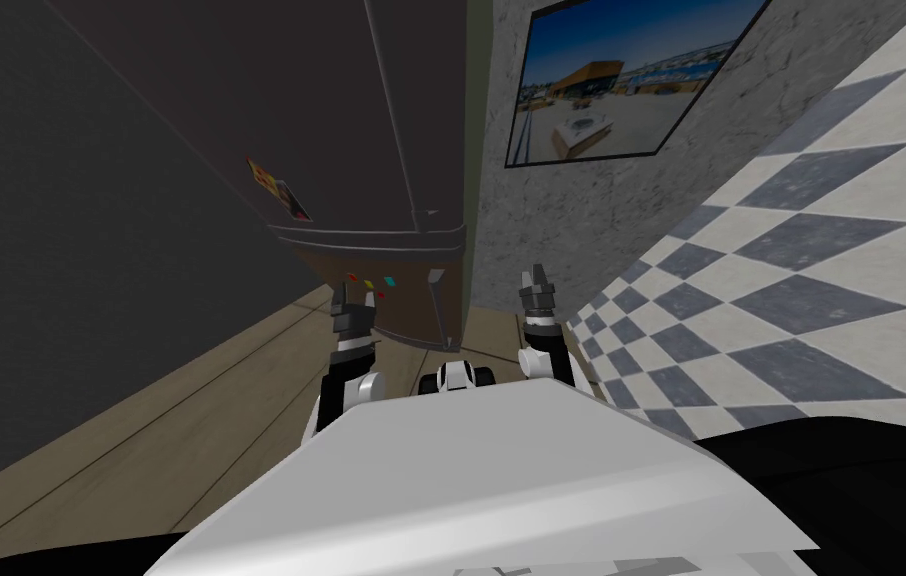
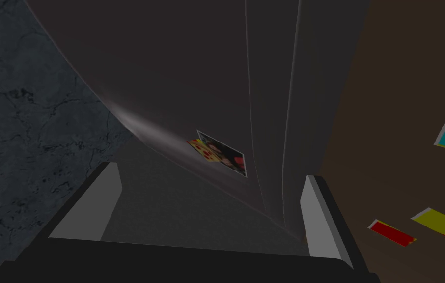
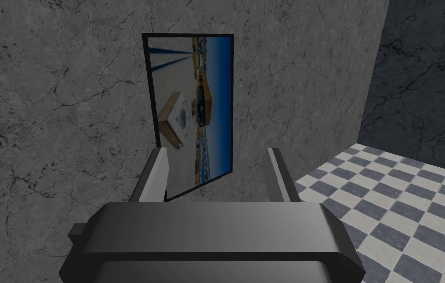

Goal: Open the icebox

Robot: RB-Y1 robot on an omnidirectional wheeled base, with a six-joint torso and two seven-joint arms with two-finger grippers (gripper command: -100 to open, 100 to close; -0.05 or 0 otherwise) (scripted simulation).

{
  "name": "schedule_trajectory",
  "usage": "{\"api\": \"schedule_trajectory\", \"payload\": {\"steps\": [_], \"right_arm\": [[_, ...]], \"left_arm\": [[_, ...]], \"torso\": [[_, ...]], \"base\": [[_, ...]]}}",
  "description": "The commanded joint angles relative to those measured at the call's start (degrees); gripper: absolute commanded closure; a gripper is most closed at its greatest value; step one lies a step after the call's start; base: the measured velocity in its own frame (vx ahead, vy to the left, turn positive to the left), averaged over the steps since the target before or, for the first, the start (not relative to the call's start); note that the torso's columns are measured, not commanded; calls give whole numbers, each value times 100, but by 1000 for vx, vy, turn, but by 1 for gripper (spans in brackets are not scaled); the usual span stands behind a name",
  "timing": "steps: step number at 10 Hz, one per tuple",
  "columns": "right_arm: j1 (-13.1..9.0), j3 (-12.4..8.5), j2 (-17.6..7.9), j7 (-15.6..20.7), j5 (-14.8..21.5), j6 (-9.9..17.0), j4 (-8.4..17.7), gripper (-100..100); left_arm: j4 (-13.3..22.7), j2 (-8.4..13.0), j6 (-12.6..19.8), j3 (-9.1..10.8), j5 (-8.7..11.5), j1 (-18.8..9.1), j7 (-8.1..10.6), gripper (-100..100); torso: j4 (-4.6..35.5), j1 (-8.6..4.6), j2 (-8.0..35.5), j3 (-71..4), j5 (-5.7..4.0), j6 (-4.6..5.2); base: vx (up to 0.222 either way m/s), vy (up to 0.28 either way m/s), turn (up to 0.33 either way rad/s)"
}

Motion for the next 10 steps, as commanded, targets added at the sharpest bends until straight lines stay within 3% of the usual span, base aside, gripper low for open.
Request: {"api": "schedule_trajectory", "payload": {"steps": [1,5,6,9,10], "right_arm": [[0,0,0,0,0,0,0,0],[0,0,0,0,0,0,0,0],[0,0,0,0,0,0,0,0],[0,0,0,0,0,0,0,0],[0,0,0,0,0,0,0,0]], "left_arm": [[184,316,212,71,41,-315,102,-100],[544,615,657,229,137,-953,330,-100],[544,615,657,229,137,-1010,330,-100],[885,747,1072,376,225,-1598,542,-100],[885,747,1072,376,225,-1658,542,-100]], "torso": [[4,-1,2,-6,0,-1],[6,3,3,-8,1,-1],[5,0,1,-9,0,0],[5,5,2,-8,2,-1],[6,2,4,-7,0,-1]], "base": [[-29,-44,47],[-37,-49,73],[-28,-43,26],[-35,-44,86],[-37,-45,16]]}}
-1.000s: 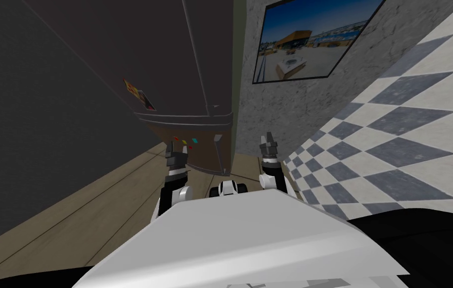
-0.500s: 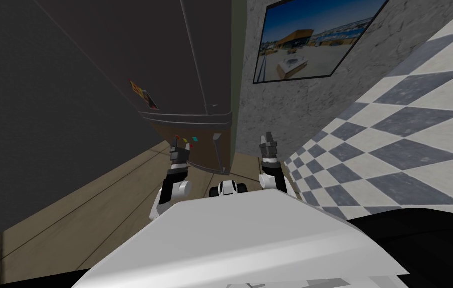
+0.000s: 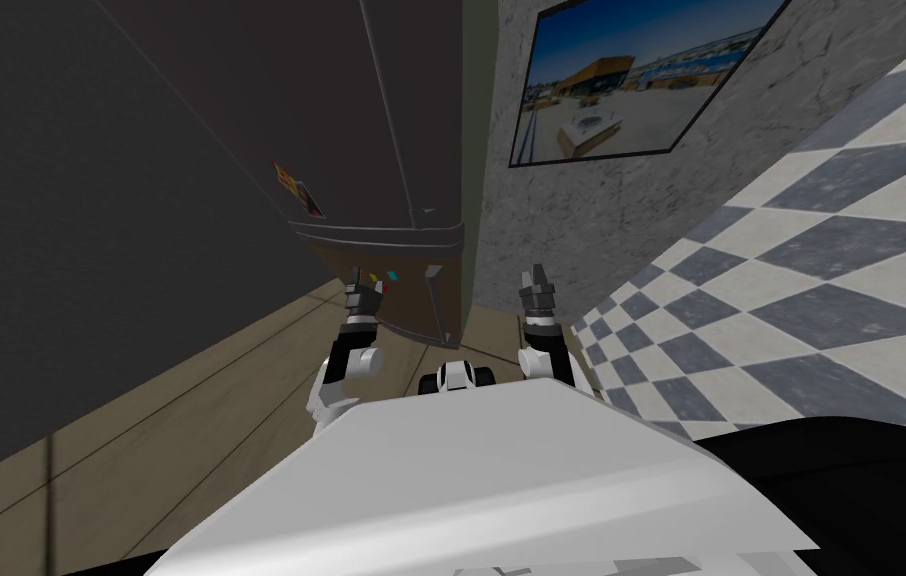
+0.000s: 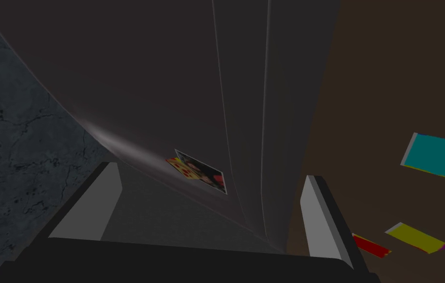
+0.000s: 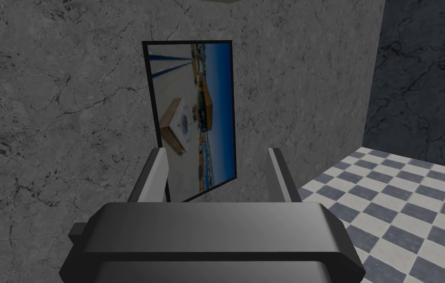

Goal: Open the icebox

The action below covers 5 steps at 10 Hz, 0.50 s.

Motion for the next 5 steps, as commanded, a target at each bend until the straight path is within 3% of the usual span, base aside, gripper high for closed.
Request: {"api": "schedule_trajectory", "payload": {"steps": [1,5], "right_arm": [[0,0,0,0,0,0,0,0],[0,0,0,0,0,0,0,0]], "left_arm": [[195,37,251,72,43,-402,124,-100],[627,81,743,245,146,-1040,372,-100]], "torso": [[0,1,0,0,0,2],[-2,3,-6,-4,1,0]], "base": [[-41,-42,48],[-45,-52,84]]}}
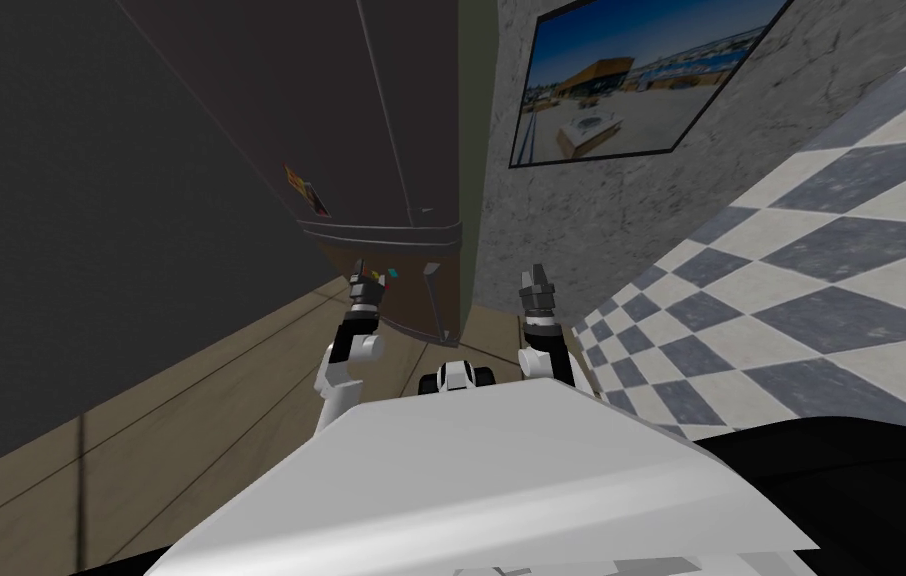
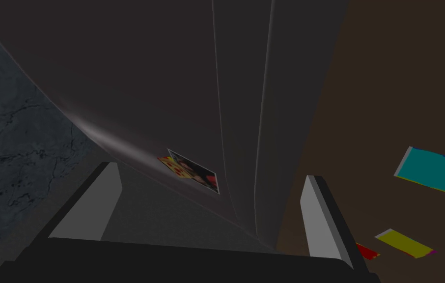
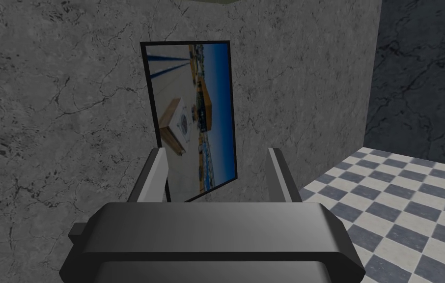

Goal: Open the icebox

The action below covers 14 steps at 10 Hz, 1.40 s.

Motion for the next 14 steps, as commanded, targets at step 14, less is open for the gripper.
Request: {"api": "schedule_trajectory", "payload": {"steps": [14], "right_arm": [[0,0,0,0,0,0,0,0]], "left_arm": [[1413,41,1594,551,323,-2460,786,-100]], "torso": [[1,1,6,3,0,-1]], "base": [[-41,-43,60]]}}
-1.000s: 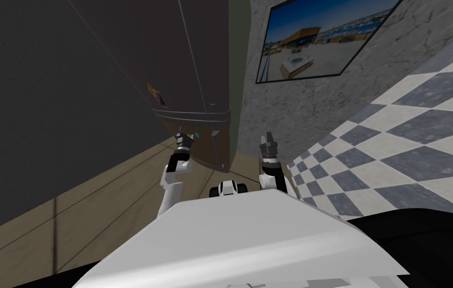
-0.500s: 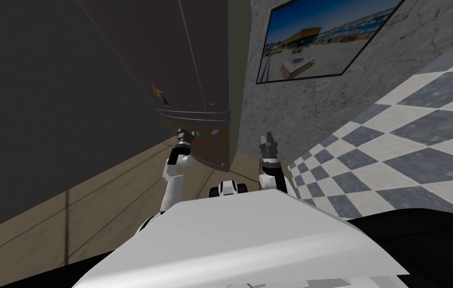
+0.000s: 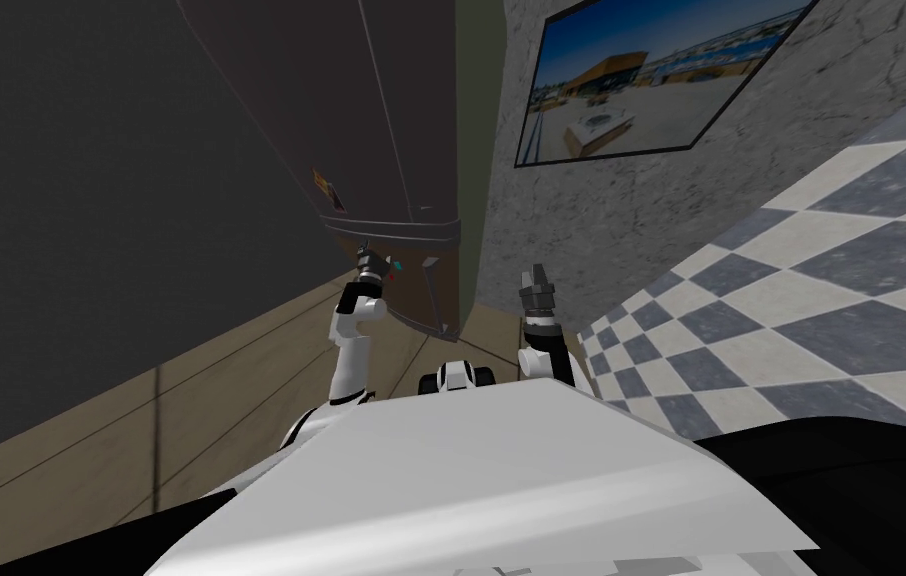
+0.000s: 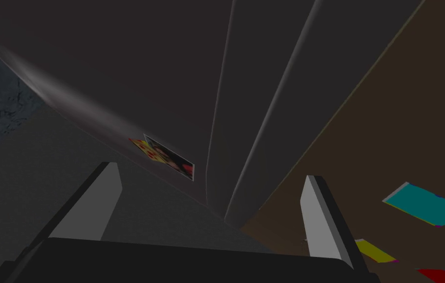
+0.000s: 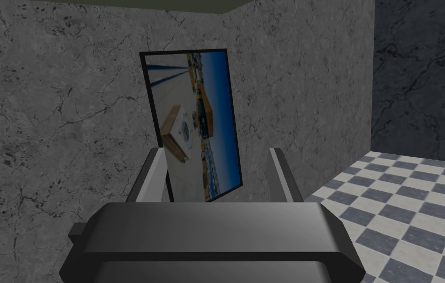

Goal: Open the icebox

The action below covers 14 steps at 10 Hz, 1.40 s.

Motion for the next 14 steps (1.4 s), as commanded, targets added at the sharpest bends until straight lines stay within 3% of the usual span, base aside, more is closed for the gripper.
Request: {"api": "schedule_trajectory", "payload": {"steps": [1,9,10,14], "right_arm": [[0,0,0,0,0,0,0,0],[0,0,0,0,0,0,0,0],[0,0,0,0,0,0,0,0],[-1,0,0,0,0,0,0,0]], "left_arm": [[281,9,291,103,66,-401,159,-100],[1003,-22,1022,357,211,-1594,518,-100],[1003,-22,1022,357,211,-1635,518,-100],[1502,-104,1510,526,307,-2339,756,-100]], "torso": [[0,-1,-1,0,-1,2],[1,-3,0,1,-1,2],[0,-2,0,1,-1,1],[1,-6,0,1,-3,3]], "base": [[-47,-50,72],[-39,-36,58],[-34,-31,33],[-49,-39,66]]}}
